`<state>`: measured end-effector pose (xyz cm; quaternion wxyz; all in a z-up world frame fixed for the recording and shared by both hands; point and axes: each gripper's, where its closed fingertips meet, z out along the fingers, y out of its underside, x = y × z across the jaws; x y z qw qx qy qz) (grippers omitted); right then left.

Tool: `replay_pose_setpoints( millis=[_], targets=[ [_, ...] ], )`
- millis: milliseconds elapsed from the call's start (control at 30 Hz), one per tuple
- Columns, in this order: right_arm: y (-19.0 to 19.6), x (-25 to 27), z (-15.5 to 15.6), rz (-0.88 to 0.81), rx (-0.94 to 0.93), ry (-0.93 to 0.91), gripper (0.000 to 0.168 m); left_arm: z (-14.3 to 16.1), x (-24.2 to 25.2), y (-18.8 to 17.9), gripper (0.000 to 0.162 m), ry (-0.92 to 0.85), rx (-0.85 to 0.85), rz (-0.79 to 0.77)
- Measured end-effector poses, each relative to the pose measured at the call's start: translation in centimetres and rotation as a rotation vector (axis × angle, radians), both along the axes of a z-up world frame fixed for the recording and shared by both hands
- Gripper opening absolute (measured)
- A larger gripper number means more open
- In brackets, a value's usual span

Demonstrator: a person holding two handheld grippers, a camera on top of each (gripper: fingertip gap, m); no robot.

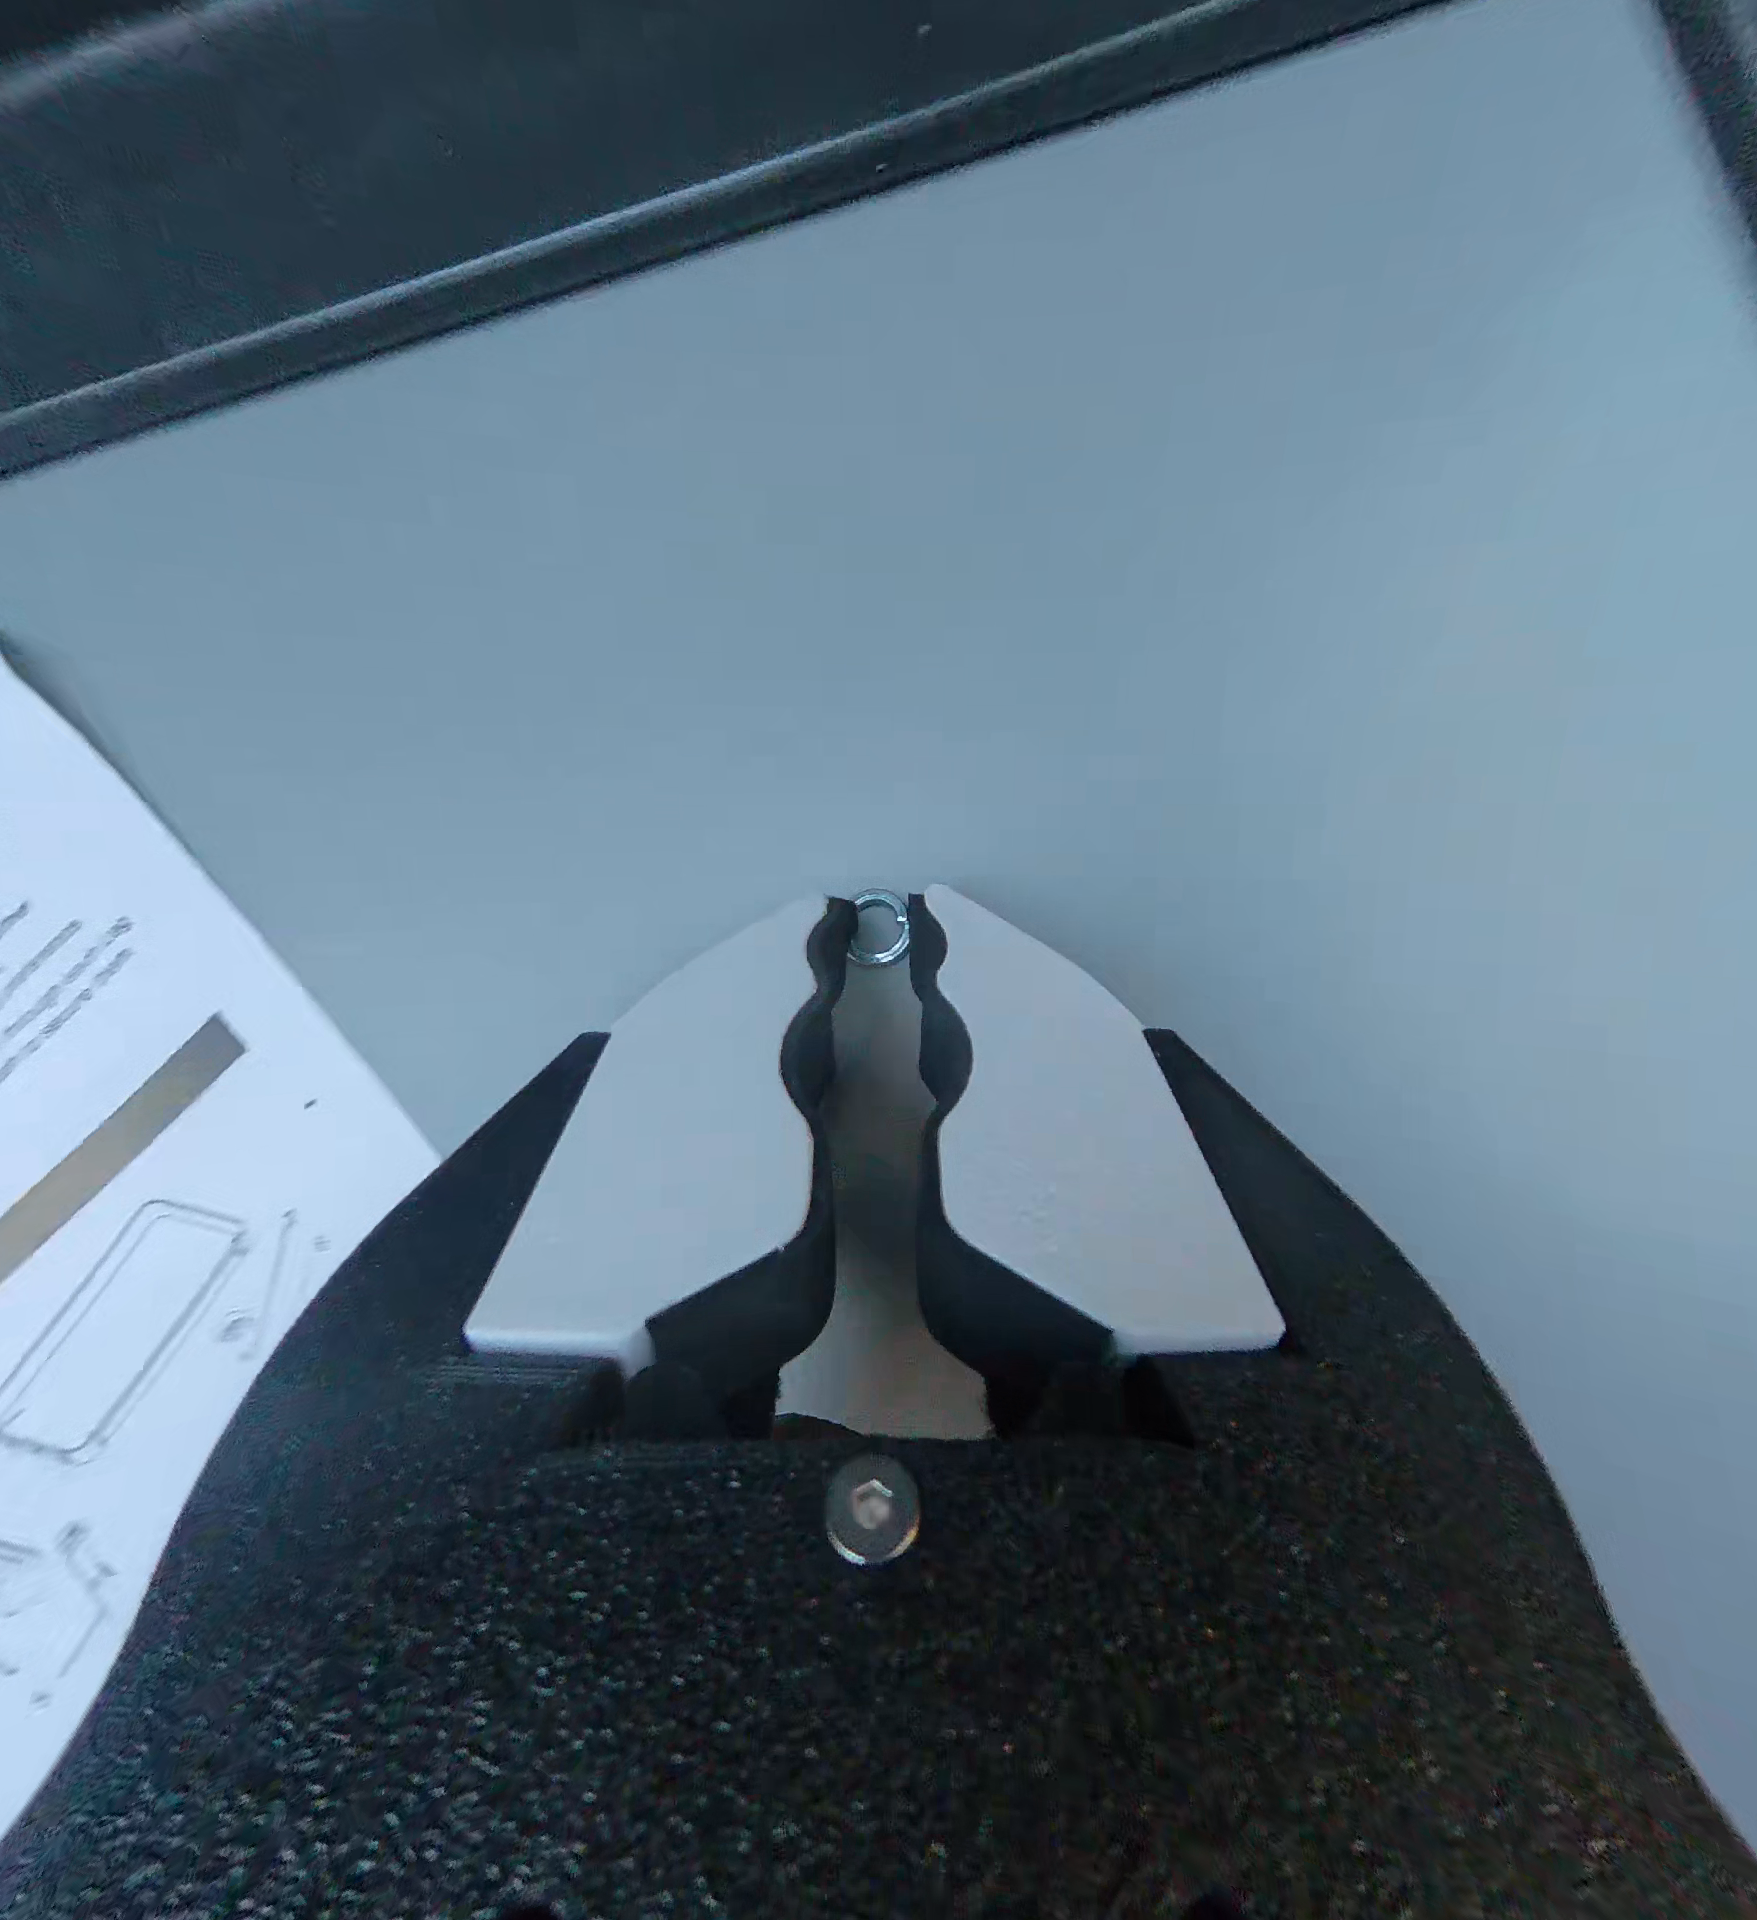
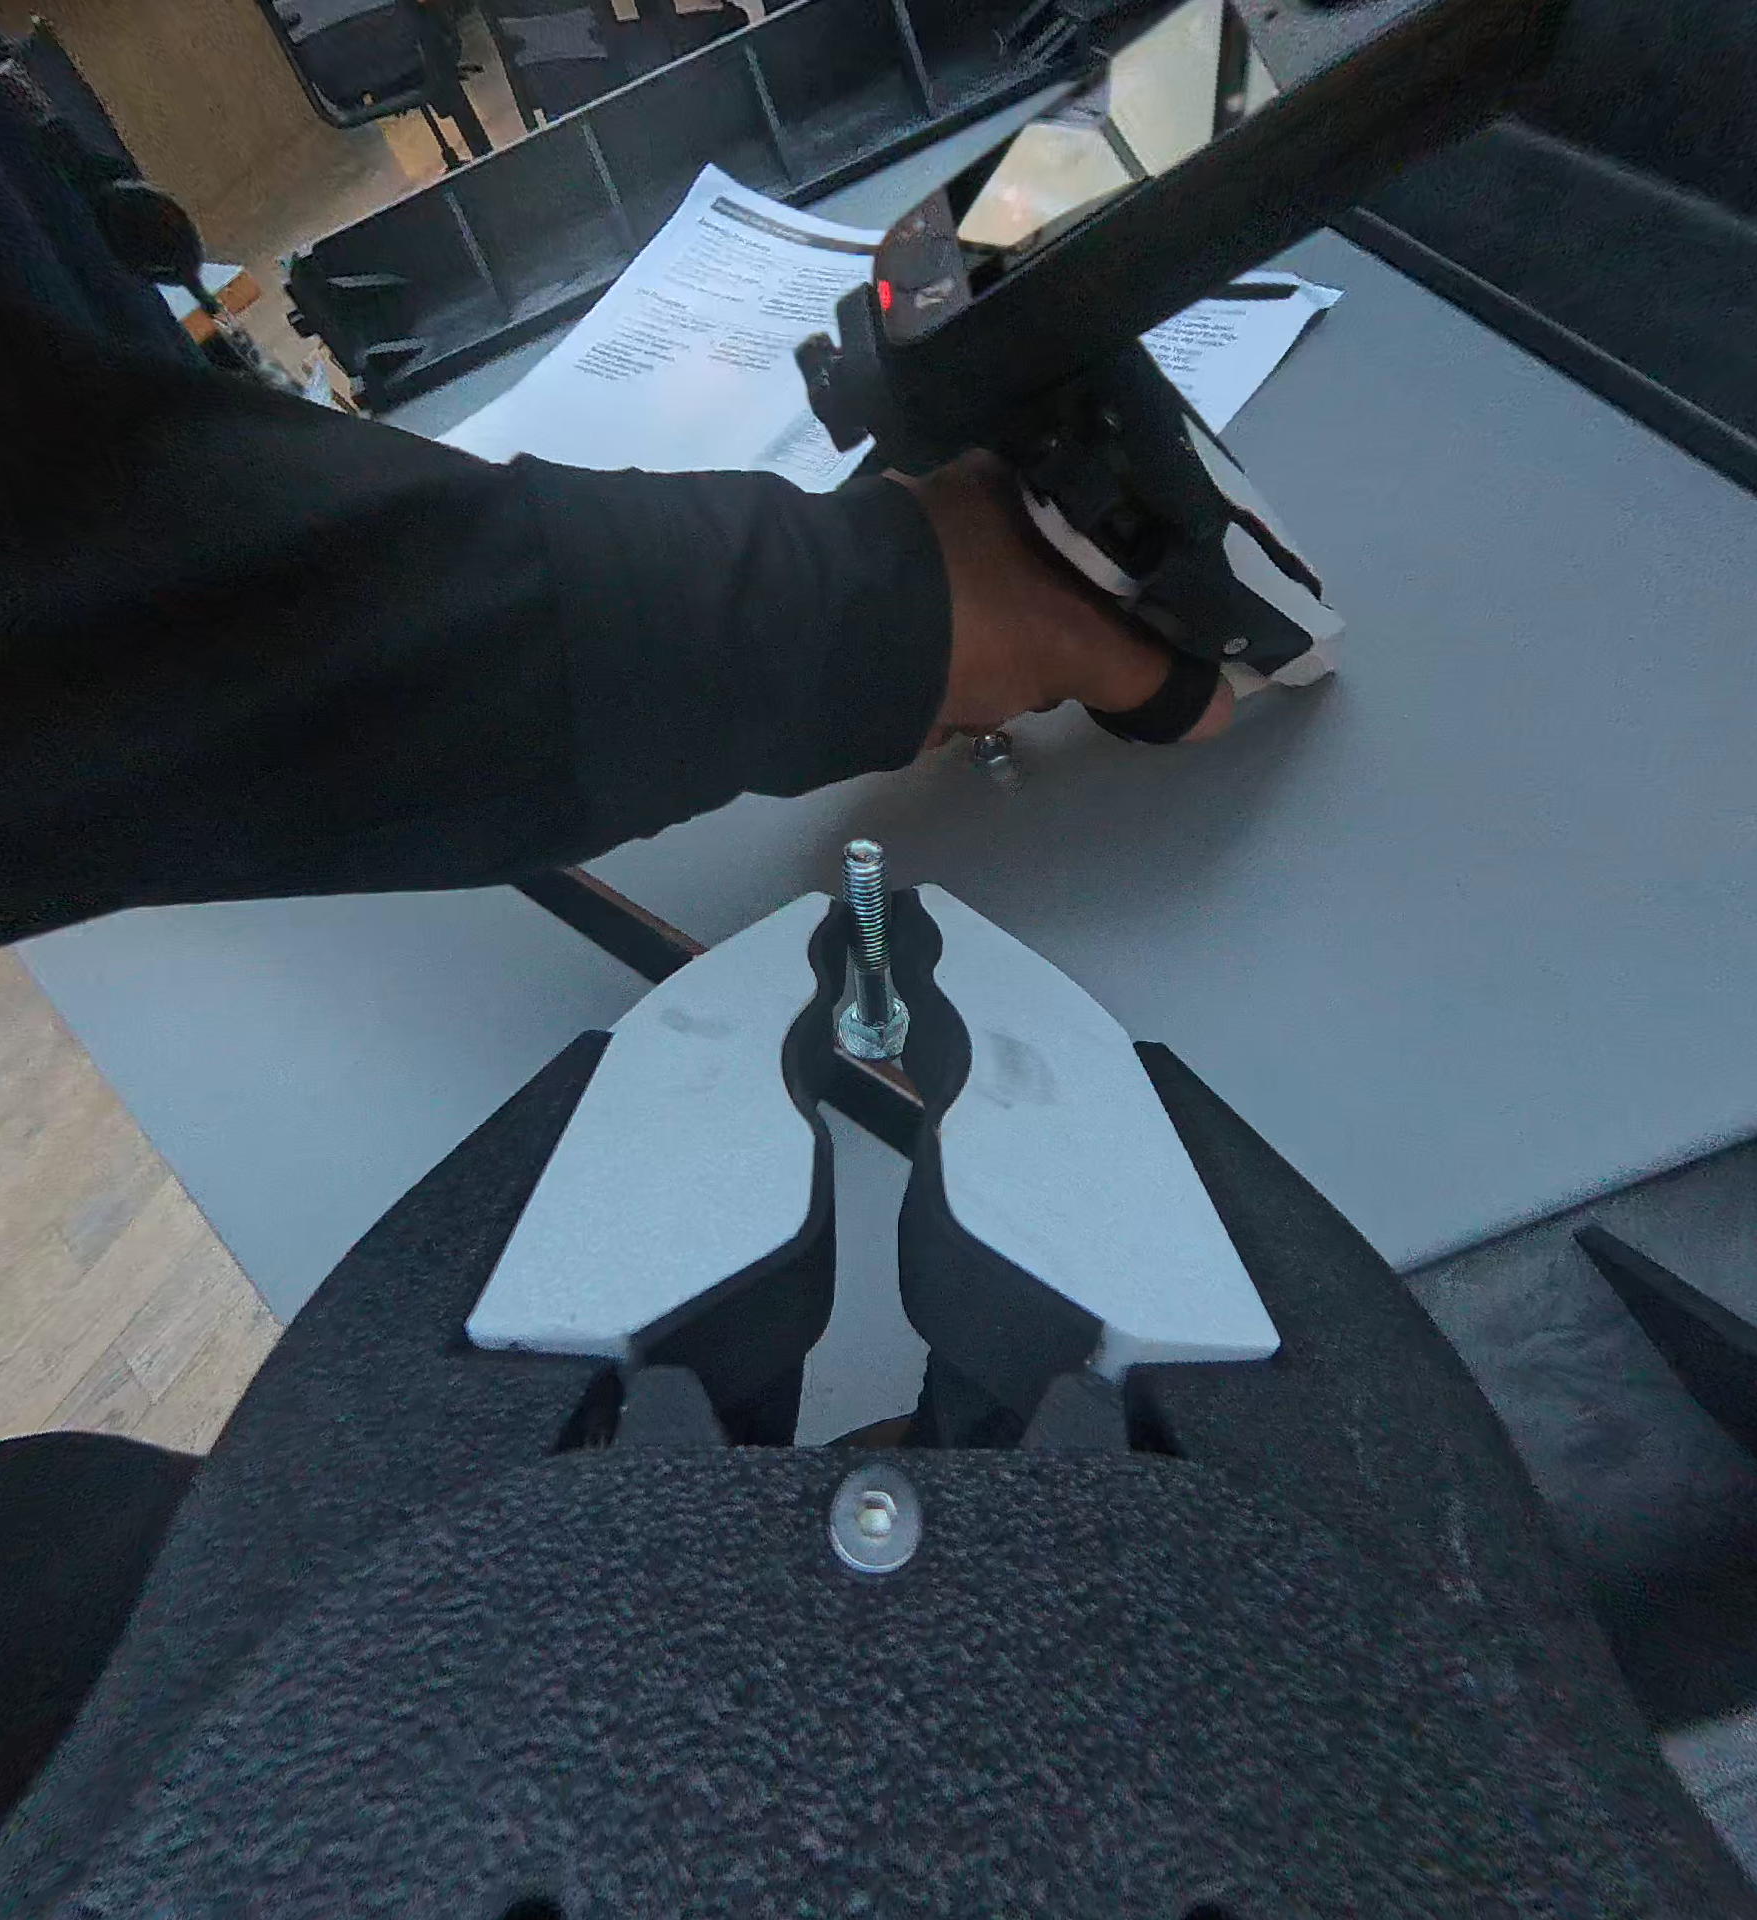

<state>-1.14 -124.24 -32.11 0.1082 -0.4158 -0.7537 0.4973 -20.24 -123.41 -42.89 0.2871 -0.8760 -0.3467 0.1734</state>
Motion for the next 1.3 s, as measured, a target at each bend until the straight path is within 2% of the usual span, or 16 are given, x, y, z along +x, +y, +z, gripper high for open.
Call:
replay_pose_setpoints(
  millis=[367, 700, 867, 1133, 1300],
  targets=[
    [1.9, 4.8, 0.3, 0.049, -0.013, -0.025, 0.011, -0.1, 6.8, 4.1, 0.012, 0.006, 0.064, 0.02],
    [3.6, 8.3, 1.1, 0.142, -0.004, -0.011, 0.011, 0.0, 12.2, 2.9, 0.012, 0.037, 0.087, 0.085],
    [4.1, 9.2, 1.3, 0.153, 0.01, 0.017, 0.011, 1.4, 13.5, 2.1, 0.015, 0.131, 0.103, 0.039],
    [4.2, 10.4, 1.6, 0.048, -0.004, 0.056, 0.011, 1.8, 16.0, 0.2, 0.021, 0.214, 0.104, -0.022],
    [5.1, 12.4, 2.7, -0.084, -0.031, 0.088, 0.011, 2.0, 15.8, 0.9, 0.024, 0.255, 0.068, 0.004]
  ],
)
